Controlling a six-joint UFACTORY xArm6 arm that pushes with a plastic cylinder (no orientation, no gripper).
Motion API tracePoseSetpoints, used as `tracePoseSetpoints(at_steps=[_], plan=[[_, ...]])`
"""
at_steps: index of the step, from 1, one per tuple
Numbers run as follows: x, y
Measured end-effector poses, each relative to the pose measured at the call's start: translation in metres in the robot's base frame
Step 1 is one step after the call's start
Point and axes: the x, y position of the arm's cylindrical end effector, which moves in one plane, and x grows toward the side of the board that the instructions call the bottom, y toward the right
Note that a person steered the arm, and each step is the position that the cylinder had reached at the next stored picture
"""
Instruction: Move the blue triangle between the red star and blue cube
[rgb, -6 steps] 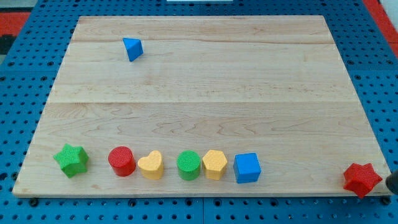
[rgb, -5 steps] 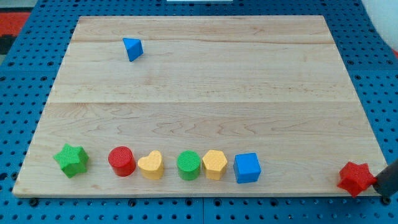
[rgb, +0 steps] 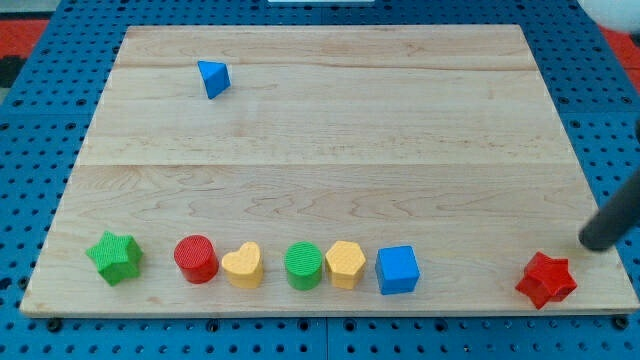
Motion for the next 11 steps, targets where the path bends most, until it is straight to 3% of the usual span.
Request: tracePoseSetpoints(at_steps=[1, 3, 4, 5, 8, 9, 10, 11], plan=[[-0.096, -0.032], [-0.217, -0.263], [-0.249, -0.394], [-0.254, -0.481], [-0.179, -0.507], [-0.161, -0.461], [-0.16, -0.38], [-0.131, -0.36]])
